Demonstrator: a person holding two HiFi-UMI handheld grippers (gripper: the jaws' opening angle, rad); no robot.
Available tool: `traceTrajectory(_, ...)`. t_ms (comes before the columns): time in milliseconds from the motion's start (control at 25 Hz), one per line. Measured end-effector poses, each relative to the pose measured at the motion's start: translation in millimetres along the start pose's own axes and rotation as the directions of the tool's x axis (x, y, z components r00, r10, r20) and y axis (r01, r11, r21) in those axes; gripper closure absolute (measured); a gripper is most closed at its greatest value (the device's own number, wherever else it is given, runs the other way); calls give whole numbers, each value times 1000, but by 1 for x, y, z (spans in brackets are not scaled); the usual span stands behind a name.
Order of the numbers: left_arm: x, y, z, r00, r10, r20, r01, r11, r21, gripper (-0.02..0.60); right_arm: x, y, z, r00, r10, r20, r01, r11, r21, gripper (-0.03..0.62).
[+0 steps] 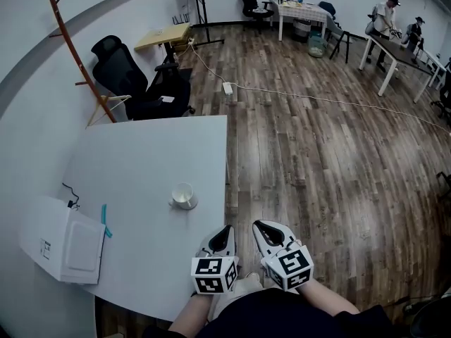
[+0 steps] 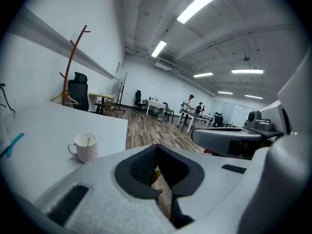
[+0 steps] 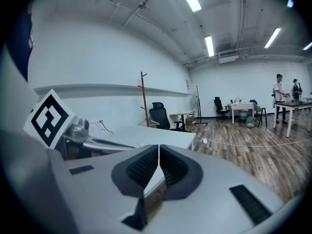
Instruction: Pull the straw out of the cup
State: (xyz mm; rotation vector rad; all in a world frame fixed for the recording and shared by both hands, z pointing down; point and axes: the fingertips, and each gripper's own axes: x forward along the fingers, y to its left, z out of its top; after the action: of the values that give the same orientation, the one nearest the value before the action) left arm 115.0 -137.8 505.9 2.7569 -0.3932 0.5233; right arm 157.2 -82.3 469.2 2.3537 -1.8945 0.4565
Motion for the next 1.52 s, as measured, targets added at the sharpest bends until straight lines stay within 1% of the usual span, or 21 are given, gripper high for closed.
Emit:
traceTrajectory(320,-13,38,4,994,108,20,-107,993,-45,569,30,25,6,993,119,-15,-120,992,-33,563)
traceTrajectory(440,-17,51,2,988,155,27,-153,986,-69,568,42,32,5,985,168,-25,-169,984,-50,563)
traceTrajectory(560,-20,66,0,977,212,35,-207,973,-100,568,59,38,5,973,226,-41,-228,971,-70,562)
traceTrajectory(760,-23,90,-3,948,316,42,-304,936,-174,568,86,44,6,947,311,-76,-317,944,-94,552)
traceTrajectory(840,-25,100,-2,937,348,45,-333,923,-192,568,100,47,6,936,340,-90,-348,932,-104,510)
traceTrajectory(920,-27,110,-1,925,378,45,-362,910,-203,568,112,52,5,925,365,-105,-376,920,-109,494)
traceTrajectory(1200,-35,141,-6,877,480,24,-459,851,-254,568,147,62,-6,887,433,-161,-453,883,-123,487)
traceTrajectory(1520,-37,163,-13,827,562,7,-533,788,-309,568,184,69,-23,846,482,-226,-522,836,-169,487)
